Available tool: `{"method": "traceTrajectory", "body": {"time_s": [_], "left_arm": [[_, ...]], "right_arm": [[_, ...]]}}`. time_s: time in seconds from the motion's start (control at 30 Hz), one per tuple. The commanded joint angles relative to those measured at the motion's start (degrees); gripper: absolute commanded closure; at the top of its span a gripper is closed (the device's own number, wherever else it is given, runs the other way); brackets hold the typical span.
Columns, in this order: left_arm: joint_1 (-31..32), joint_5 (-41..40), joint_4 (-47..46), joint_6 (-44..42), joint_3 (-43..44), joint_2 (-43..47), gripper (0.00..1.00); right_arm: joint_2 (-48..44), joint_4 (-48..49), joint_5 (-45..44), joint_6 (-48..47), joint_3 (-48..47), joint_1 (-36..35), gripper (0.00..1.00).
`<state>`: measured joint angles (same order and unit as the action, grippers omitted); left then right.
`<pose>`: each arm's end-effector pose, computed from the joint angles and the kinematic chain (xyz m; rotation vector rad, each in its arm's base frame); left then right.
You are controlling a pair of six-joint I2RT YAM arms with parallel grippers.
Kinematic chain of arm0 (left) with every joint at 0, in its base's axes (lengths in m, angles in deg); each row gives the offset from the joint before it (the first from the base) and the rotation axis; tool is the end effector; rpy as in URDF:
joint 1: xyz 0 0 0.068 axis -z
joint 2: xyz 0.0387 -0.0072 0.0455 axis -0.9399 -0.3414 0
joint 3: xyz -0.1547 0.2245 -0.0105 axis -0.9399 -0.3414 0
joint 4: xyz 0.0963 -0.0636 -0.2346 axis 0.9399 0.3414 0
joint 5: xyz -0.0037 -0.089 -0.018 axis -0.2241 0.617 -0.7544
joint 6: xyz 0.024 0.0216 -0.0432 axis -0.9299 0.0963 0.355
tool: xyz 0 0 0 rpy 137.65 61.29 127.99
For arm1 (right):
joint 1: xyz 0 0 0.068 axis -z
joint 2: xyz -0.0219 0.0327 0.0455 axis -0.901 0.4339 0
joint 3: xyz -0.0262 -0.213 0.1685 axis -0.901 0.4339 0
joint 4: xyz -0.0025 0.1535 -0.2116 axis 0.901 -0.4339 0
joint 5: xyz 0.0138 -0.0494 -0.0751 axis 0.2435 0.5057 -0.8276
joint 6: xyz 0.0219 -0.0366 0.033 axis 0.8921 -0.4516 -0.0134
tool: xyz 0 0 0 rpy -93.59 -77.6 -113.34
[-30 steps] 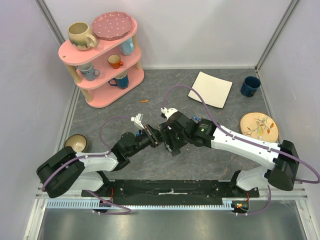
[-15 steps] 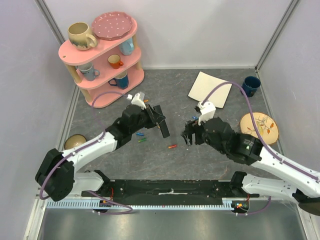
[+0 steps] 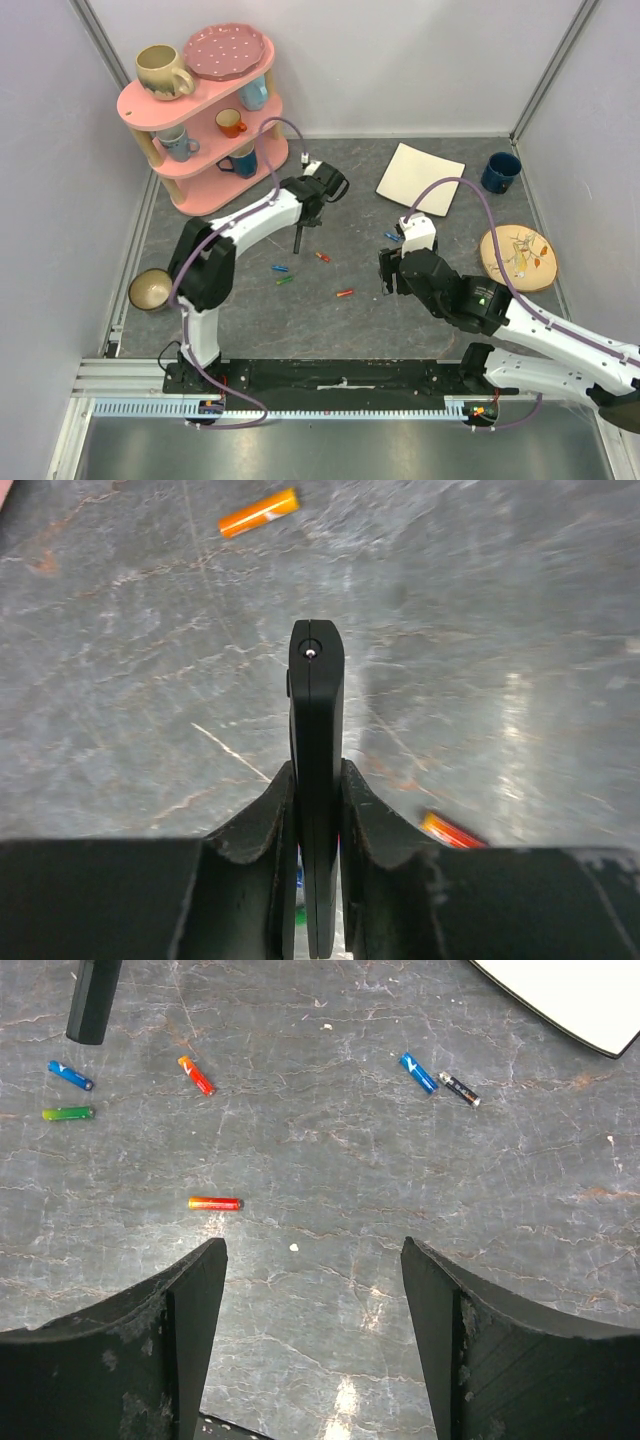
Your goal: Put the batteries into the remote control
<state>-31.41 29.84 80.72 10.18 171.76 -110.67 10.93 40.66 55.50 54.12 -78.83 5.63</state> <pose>0.3268 -0.2400 0.2397 0.1114 2.4600 0.1619 0.1115 0.1460 0.3021 -0.1759 2.1103 0.3035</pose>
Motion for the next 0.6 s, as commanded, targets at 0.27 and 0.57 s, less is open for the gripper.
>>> {"method": "traceTrajectory", "body": {"time_s": [0.27,0.57], "left_arm": [[-1.5,-8.0,13.9,-9.1,11.9,-17.0,0.98],[1.3,-1.9,8.2,-9.2,7.8,-15.8,0.68]], "right_arm": [[-2.9,-0.3,-2.6,0.1,-0.5,0.0,0.21],[-4.7,-0.4,-4.2,0.4,0.6,0.0,0.20]]}}
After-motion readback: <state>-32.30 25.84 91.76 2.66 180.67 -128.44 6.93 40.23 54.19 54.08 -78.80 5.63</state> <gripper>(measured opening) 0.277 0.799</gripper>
